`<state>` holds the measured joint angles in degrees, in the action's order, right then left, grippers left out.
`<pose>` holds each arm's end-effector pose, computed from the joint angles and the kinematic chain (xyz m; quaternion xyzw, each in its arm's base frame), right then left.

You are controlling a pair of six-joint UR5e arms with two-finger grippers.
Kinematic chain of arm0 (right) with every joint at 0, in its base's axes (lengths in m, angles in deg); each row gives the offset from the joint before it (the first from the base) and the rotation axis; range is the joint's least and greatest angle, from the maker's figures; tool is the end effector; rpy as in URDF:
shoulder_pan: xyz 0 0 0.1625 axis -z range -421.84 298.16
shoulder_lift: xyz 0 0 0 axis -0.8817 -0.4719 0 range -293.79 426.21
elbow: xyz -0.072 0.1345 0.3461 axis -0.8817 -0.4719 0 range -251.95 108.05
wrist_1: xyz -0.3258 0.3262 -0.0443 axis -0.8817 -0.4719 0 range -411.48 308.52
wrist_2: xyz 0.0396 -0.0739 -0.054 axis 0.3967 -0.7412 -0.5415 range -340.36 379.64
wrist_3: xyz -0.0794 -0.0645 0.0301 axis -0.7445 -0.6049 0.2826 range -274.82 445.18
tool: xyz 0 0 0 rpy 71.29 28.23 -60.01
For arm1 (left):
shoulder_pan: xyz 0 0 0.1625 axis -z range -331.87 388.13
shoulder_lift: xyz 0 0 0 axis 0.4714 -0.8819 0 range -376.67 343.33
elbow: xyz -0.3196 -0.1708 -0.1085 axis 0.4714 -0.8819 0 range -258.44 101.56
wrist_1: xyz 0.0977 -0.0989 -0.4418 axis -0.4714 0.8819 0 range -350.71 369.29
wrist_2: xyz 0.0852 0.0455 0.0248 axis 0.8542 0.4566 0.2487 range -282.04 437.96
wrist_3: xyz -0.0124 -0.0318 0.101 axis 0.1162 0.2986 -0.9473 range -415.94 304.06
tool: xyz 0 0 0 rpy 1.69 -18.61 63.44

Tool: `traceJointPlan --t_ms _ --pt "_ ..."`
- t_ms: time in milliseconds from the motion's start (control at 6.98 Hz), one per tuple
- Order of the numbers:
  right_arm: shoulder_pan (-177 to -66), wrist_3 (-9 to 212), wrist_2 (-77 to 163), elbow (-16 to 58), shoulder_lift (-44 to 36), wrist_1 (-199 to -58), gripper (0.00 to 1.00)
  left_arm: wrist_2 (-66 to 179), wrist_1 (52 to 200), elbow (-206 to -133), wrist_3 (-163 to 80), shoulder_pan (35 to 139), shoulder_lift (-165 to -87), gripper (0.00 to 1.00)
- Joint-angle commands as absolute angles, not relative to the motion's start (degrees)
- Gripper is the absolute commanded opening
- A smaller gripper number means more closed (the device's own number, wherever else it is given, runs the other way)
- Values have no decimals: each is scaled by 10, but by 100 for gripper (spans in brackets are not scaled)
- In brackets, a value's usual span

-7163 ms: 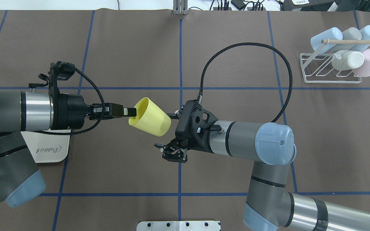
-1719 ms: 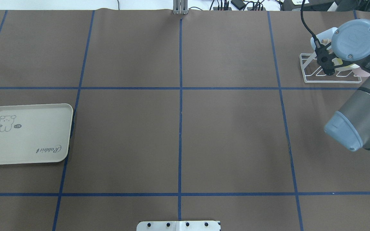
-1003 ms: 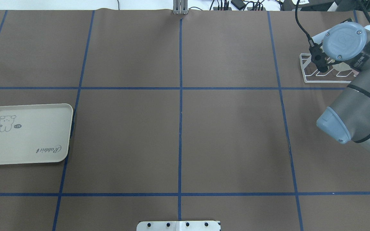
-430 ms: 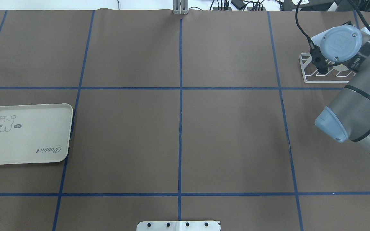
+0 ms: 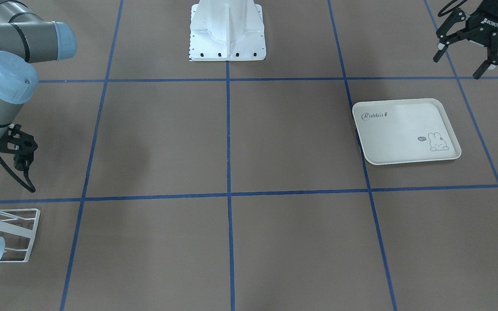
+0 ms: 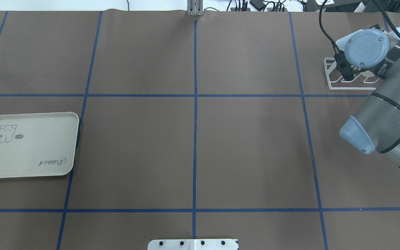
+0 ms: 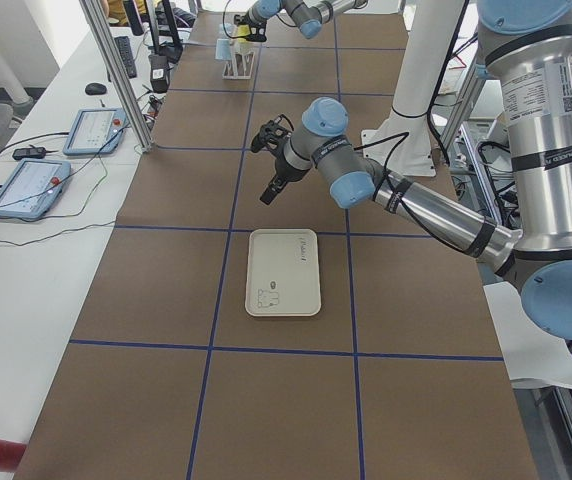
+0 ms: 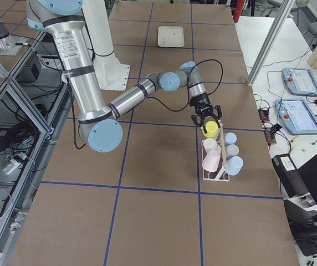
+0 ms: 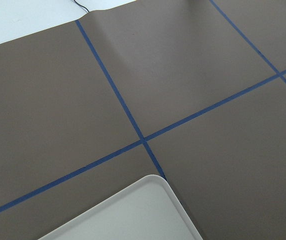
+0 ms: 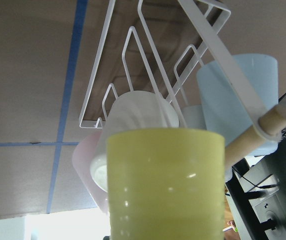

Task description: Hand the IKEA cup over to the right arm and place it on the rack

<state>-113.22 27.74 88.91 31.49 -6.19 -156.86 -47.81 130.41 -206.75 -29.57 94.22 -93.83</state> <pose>-0.2518 -0.5891 0.3635 0.1030 0.1977 -0.7082 0.6699 0.1149 -0.4342 0.3050 0.2935 0.4364 0.1276 0.8409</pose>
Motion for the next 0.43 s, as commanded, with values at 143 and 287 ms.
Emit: traceJointPlan --t_ms 143,287 --pt "-1124 287 889 309 -62 -1569 40 -478 1304 -2068 -294 942 -938 100" --pt "-1120 288 889 309 -63 -1569 42 -478 1305 -2068 -290 943 -938 100"
